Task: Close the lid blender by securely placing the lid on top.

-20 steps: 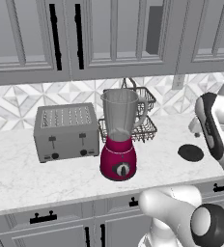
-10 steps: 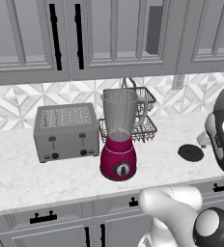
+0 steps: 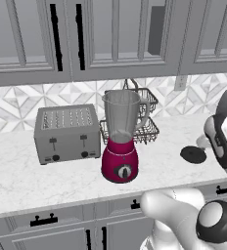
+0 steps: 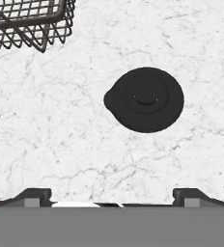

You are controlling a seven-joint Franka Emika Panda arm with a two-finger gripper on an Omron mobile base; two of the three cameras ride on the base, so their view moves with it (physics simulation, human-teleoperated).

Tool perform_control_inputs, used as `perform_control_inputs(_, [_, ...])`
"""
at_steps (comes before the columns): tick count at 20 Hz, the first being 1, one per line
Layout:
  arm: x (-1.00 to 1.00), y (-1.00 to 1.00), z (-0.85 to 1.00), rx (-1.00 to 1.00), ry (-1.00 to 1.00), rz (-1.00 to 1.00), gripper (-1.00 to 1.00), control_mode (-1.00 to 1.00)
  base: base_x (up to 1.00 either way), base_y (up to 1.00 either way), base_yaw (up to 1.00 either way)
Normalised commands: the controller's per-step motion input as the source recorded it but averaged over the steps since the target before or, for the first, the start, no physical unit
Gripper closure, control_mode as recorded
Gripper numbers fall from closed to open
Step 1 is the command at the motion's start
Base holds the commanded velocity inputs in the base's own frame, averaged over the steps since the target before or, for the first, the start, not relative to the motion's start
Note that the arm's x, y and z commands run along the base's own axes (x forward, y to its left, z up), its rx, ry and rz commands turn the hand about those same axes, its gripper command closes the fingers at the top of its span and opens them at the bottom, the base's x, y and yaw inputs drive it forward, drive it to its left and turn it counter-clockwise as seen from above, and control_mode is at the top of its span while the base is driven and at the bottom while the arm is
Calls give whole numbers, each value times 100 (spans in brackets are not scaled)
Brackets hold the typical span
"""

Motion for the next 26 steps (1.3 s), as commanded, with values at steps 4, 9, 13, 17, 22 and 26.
perform_control_inputs(4, [23, -1, -16, 0, 0, 0, -100, -100, 0, 0, 0])
perform_control_inputs(9, [19, -7, -17, 1, 0, 0, -100, -100, 0, 0, 0])
perform_control_inputs(13, [19, -2, -19, 0, 0, 0, -100, -100, 0, 0, 0])
perform_control_inputs(17, [18, 0, -19, 0, 0, 0, -100, -100, 0, 0, 0])
perform_control_inputs(22, [16, 0, -19, 0, 0, 0, -100, -100, 0, 0, 0])
perform_control_inputs(26, [14, 0, -19, 0, 0, 0, -100, -100, 0, 0, 0])
